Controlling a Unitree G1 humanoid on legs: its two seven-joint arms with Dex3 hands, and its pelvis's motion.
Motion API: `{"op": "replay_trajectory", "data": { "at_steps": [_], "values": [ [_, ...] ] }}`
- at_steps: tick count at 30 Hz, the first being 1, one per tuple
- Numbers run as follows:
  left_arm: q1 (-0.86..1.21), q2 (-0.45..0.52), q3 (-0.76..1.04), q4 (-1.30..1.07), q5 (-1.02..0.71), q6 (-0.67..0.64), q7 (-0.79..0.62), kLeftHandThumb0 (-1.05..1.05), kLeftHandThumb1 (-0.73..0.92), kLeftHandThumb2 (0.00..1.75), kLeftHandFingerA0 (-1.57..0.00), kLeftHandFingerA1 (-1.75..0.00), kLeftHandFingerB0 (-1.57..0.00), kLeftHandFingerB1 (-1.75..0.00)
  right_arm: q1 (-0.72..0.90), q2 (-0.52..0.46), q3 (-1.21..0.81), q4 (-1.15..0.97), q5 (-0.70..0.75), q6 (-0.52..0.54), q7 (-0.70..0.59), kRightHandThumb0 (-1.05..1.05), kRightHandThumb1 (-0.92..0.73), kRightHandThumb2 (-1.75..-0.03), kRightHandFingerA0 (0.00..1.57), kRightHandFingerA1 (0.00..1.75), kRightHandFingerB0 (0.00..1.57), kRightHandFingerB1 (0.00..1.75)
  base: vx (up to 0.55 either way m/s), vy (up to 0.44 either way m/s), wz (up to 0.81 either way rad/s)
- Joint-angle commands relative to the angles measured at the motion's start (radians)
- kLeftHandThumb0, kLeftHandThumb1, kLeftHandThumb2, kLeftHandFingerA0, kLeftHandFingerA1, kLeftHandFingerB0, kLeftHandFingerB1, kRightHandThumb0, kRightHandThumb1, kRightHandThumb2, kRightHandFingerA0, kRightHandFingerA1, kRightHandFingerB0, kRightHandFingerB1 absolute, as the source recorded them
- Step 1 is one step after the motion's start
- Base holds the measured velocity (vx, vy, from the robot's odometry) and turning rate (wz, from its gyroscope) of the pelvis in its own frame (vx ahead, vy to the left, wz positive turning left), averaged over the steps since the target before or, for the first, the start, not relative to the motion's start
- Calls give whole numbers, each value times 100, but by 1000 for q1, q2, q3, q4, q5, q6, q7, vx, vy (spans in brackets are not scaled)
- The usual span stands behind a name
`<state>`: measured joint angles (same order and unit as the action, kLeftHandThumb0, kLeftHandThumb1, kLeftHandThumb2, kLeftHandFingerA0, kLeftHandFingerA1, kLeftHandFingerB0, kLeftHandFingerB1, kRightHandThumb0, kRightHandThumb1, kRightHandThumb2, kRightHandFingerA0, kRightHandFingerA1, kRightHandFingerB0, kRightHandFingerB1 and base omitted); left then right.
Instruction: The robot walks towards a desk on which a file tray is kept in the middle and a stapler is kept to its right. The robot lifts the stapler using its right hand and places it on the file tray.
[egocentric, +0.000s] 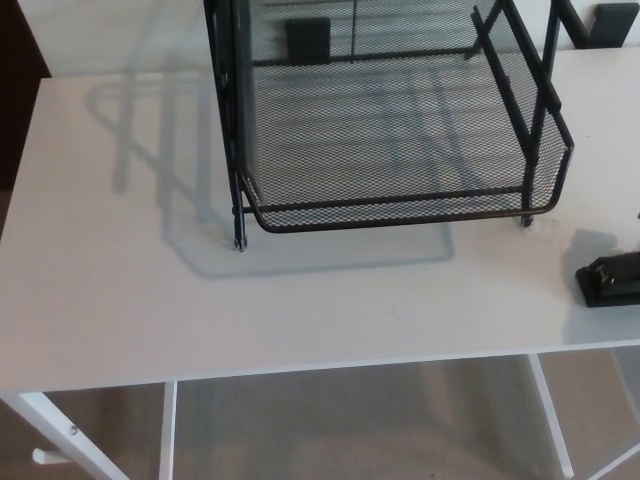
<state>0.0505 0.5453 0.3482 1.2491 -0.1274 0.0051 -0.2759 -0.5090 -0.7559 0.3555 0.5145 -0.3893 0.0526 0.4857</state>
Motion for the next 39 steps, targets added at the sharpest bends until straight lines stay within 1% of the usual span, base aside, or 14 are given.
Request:
{"op": "replay_trajectory", "data": {
  "at_steps": [1,18,19,20,21,24,25,26,27,29,32,34,37,39],
  "values": [
    [-8,5,-9,-1,6,-10,16,-105,72,132,-36,-88,0,-66,17,1,26,9,-78,-66,-54,-43,-62,-59,14,37,23,30,0,0,0],
    [-29,9,-26,31,14,-19,42,-105,65,120,-38,-90,-5,-71,15,-75,185,53,-340,-65,-113,-39,-55,-57,14,42,25,31,0,0,0],
    [-27,11,-32,30,19,-25,34,-105,71,133,-39,-91,-1,-68,15,-86,202,48,-376,-78,-136,-46,-50,-71,20,48,22,38,0,0,0],
    [-23,14,-48,27,35,-36,36,-105,92,84,-32,-100,-5,-80,22,-99,225,55,-424,-100,-191,-38,-61,-60,43,67,30,32,0,0,0],
    [-22,14,-53,28,40,-38,40,-105,69,114,-35,-88,-7,-71,33,-111,239,62,-465,-127,-289,-33,-66,-60,85,120,43,34,0,0,0],
    [-25,9,-50,33,31,-27,49,-105,68,112,-35,-87,-7,-70,61,-114,242,81,-507,-168,-502,-21,-66,-62,90,156,56,39,0,0,0],
    [-25,8,-48,32,28,-26,49,-105,91,82,-34,-98,-6,-77,66,-104,237,89,-511,-163,-550,-23,-64,-63,89,159,67,44,0,0,0],
    [-24,8,-48,32,26,-26,43,-105,67,116,-35,-88,-6,-70,72,-99,232,87,-513,-167,-595,-24,-64,-63,89,164,74,47,0,0,0],
    [-20,10,-53,28,29,-31,38,-105,90,82,-30,-106,-5,-85,84,-86,229,110,-535,-197,-788,-26,-59,-62,91,158,95,62,0,0,0],
    [-24,11,-53,29,28,-30,41,-105,66,114,-38,-90,-9,-72,90,-89,232,104,-540,-200,-804,-22,-64,-63,88,157,92,71,0,0,0],
    [-21,13,-78,33,53,-45,48,-105,72,133,-45,-90,-4,-67,103,-80,231,106,-548,-218,-902,-14,-57,-68,95,71,99,63,0,0,0],
    [-16,14,-87,32,59,-56,41,-105,71,134,-45,-91,-8,-71,115,-76,226,117,-542,-245,-966,-16,-61,-68,90,111,96,68,0,0,0],
    [-8,21,-116,24,85,-73,45,-105,73,136,-43,-89,-6,-69,123,-68,215,124,-528,-259,-995,-16,-60,-69,93,91,96,71,0,0,0],
    [-16,22,-104,20,66,-49,46,-105,73,134,-43,-89,-5,-68,137,-49,207,139,-519,-255,-1047,-17,-61,-66,90,120,89,92,0,0,0]
  ]
}}
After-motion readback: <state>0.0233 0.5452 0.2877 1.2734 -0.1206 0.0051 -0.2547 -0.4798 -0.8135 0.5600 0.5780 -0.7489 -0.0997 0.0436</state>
